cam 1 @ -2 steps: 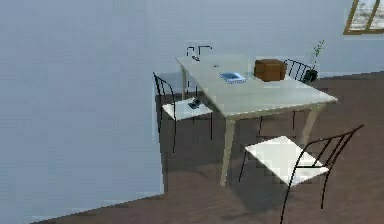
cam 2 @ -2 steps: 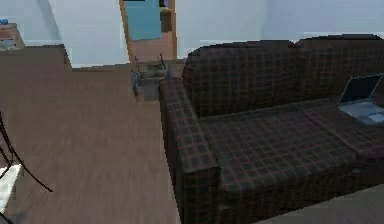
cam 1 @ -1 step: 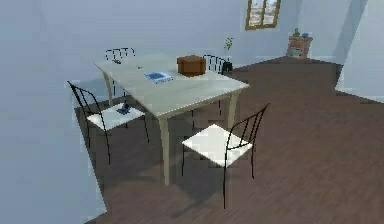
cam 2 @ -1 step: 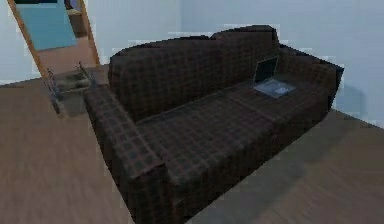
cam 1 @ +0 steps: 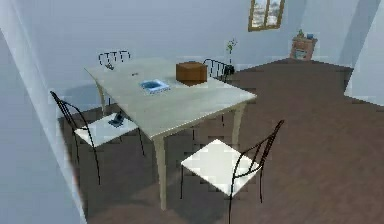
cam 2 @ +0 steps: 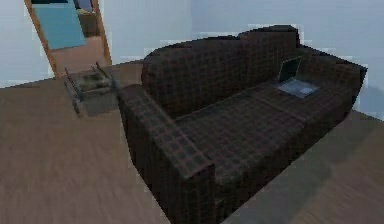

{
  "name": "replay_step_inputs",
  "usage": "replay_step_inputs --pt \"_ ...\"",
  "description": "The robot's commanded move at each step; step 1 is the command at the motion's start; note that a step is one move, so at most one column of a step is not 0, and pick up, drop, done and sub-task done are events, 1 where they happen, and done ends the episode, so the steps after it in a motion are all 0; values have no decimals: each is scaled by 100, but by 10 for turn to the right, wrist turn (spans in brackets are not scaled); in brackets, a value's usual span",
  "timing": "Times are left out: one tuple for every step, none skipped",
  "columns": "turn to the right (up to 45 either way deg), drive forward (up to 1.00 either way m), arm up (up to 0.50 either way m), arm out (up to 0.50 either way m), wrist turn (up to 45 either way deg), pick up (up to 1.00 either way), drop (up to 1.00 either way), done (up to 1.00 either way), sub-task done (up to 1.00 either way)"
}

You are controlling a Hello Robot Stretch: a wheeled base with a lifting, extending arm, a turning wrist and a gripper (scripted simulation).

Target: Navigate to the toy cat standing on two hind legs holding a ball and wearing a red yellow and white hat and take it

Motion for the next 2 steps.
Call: replay_step_inputs --pt "450 0 0 0 0 0 0 0 0" --pt "30 0 0 0 0 0 0 0 0"
